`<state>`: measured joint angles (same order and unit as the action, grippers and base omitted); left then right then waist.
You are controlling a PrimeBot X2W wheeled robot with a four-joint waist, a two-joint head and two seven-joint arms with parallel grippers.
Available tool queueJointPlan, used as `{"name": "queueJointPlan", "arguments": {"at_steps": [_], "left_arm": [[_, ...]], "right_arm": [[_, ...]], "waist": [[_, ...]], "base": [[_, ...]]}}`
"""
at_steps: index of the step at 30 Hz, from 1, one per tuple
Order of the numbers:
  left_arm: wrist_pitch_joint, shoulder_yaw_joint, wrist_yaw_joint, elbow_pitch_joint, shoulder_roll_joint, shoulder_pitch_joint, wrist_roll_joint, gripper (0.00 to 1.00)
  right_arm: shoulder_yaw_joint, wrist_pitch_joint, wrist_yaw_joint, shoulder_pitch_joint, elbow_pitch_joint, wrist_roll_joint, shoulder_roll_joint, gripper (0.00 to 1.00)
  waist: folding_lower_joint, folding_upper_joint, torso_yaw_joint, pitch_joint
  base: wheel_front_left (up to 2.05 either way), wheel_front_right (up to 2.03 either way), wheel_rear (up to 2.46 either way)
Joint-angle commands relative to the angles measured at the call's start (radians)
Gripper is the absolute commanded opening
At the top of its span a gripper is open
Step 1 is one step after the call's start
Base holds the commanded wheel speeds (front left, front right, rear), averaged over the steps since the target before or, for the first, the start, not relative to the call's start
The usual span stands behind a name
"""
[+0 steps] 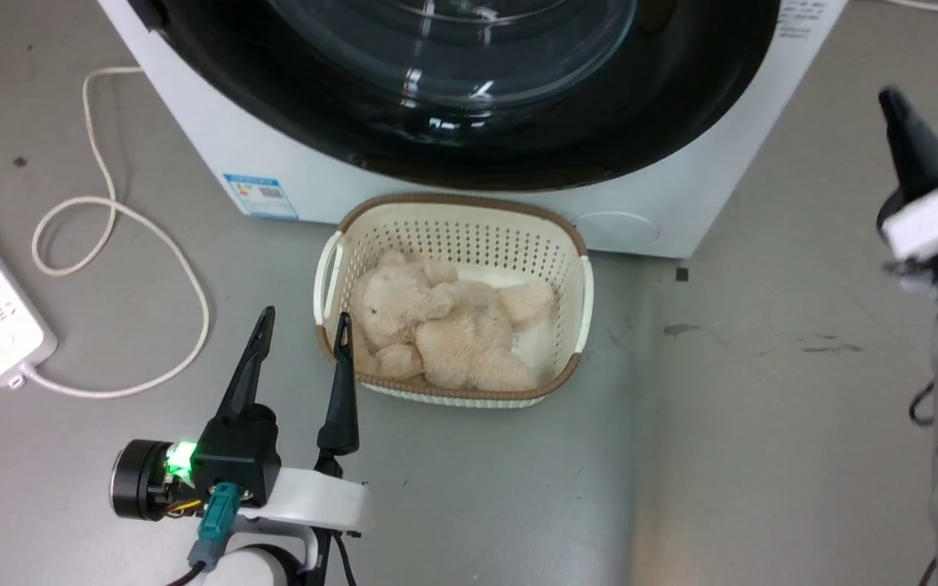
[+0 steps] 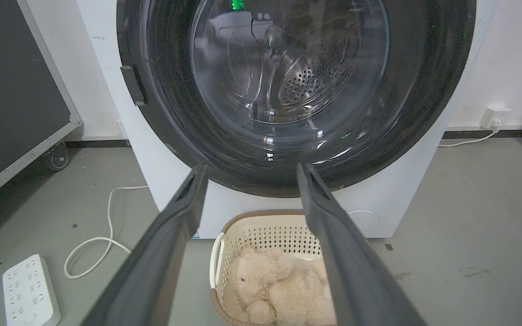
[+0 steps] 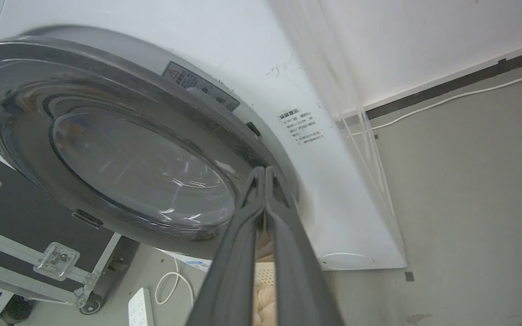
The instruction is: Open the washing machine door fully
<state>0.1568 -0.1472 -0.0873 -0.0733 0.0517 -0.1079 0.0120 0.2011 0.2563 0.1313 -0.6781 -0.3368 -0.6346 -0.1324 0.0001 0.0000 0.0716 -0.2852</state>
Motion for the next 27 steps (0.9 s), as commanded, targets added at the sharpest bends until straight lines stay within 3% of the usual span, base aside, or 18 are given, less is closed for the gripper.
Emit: {"name": "queueJointPlan", "arguments": {"at_steps": [1,19,27], "left_arm": [[0.012,-0.005,-0.01,-0.008,0.003,-0.018,0.006,1.0],[0.05,-0.06,-0.037,-0.02,0.0,-0.058,0.026,1.0],[0.066,-0.082,-0.053,-0.032,0.0,-0.08,0.033,1.0]], "right_arm": [[0.018,0.027,0.0,-0.063,-0.031,-0.043,0.002,0.0],[0.191,0.331,0.0,-0.482,-0.451,-0.233,-0.061,0.0],[0.225,0.404,0.0,-0.65,-0.625,-0.25,-0.116,0.0]], "waist": [[-0.0001,0.0,0.009,-0.015],[-0.0001,0.0,0.071,-0.113],[-0.0001,0.0,0.097,-0.155]], "base": [[0.0,0.0,0.0],[0.0,0.0,0.0],[0.0,0.0,0.0]]}}
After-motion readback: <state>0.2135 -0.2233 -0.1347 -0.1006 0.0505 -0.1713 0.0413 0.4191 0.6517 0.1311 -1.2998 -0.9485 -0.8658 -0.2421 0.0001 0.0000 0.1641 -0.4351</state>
